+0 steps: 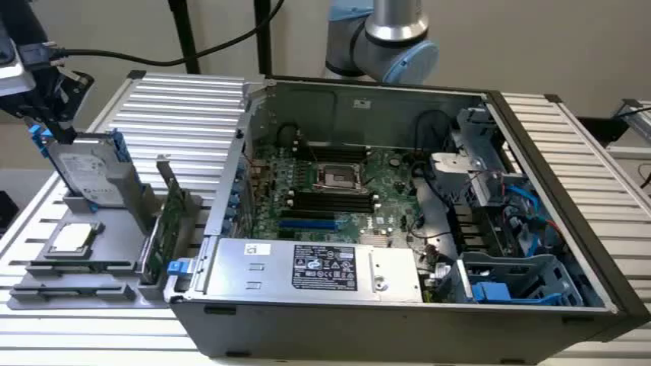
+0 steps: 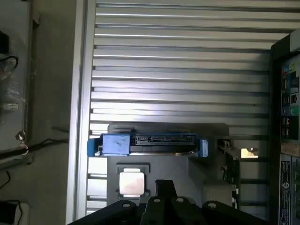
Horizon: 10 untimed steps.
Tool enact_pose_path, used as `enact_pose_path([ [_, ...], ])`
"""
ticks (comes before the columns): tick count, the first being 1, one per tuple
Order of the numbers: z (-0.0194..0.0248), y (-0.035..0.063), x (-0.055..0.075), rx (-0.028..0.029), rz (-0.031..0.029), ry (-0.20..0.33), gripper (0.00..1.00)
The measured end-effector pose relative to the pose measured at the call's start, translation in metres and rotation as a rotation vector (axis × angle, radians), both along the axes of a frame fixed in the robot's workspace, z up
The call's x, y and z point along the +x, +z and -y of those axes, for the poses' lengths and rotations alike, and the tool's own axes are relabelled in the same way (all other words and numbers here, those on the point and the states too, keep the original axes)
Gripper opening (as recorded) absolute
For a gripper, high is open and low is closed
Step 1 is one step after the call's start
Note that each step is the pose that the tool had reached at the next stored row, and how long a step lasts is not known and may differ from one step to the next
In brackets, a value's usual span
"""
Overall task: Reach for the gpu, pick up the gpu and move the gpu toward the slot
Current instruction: 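Reach for the gpu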
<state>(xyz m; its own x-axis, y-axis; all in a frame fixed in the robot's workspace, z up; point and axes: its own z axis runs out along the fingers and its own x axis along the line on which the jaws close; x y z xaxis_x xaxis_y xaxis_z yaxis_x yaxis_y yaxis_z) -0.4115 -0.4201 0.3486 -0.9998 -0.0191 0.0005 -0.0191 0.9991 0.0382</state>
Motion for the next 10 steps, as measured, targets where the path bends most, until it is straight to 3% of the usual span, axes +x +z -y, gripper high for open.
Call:
enact_pose_path([
  [10,0.0000,0.0000,0.0000,0.0000,0.0000,0.000,0.11],
])
